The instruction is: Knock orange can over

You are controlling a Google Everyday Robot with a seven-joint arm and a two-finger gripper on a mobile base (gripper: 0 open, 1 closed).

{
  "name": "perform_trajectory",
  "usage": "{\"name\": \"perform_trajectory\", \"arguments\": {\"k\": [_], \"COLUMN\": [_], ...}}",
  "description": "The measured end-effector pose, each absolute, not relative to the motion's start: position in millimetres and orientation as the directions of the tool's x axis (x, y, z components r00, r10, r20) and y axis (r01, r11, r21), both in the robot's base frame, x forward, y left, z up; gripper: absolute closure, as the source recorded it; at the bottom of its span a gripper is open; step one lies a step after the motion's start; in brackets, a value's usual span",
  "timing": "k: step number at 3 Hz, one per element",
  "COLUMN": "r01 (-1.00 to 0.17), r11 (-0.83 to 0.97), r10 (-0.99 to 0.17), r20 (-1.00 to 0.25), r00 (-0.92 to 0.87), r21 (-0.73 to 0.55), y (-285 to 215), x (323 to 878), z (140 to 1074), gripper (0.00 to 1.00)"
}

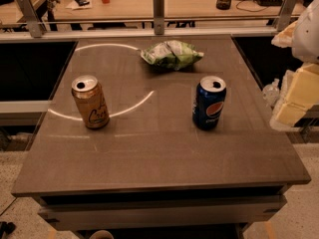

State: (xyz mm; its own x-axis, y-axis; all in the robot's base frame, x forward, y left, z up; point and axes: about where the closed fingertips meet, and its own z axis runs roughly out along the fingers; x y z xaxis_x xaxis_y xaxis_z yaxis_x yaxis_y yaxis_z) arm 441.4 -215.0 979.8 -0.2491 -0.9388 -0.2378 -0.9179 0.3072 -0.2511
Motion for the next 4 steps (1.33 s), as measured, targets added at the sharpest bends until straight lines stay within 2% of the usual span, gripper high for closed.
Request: {"name": "perform_trajectory", "arguments": {"k": [1,2,4], "r01": [-0.887,-0.831,-0.763], "r11": [0.387,0.494,0.583], "r10": [-0.902,-0.827,-0.680], "r20": [-0.303,-0.432,-0.682], "r00": [-0.307,-0.359,-0.270], "r21": [-0.254,-0.255,-0.279], "y": [-205.8,-188.8,-152.8], "x": [453.5,469.6,495.7], "z": [984.3,996.3,1021.3], "gripper": [0.00,0.00,0.00]}}
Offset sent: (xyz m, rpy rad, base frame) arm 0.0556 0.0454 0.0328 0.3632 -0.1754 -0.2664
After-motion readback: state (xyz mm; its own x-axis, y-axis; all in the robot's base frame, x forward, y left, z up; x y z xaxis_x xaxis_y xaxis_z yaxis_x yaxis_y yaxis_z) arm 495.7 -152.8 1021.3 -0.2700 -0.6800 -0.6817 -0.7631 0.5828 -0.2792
